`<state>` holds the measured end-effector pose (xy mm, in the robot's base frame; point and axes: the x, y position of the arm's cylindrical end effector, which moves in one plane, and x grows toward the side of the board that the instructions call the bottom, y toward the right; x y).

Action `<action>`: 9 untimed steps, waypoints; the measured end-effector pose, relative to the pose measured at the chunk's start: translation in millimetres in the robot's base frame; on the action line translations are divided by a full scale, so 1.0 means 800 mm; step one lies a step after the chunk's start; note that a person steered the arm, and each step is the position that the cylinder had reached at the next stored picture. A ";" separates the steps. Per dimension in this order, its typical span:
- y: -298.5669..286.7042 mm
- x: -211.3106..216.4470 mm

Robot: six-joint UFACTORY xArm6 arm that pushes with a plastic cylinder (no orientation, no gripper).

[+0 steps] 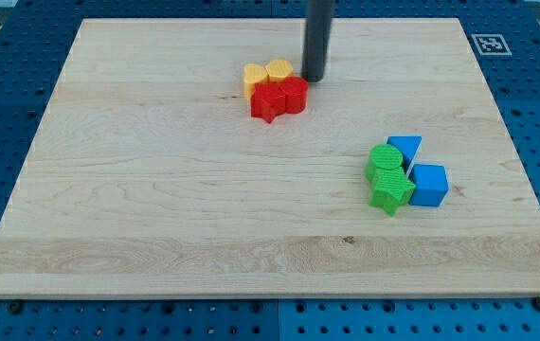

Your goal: Move the red circle to the top of the green circle

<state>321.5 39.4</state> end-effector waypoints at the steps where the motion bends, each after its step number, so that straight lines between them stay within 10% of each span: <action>1: -0.021 0.000; 9: -0.010 0.049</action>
<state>360.9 31.6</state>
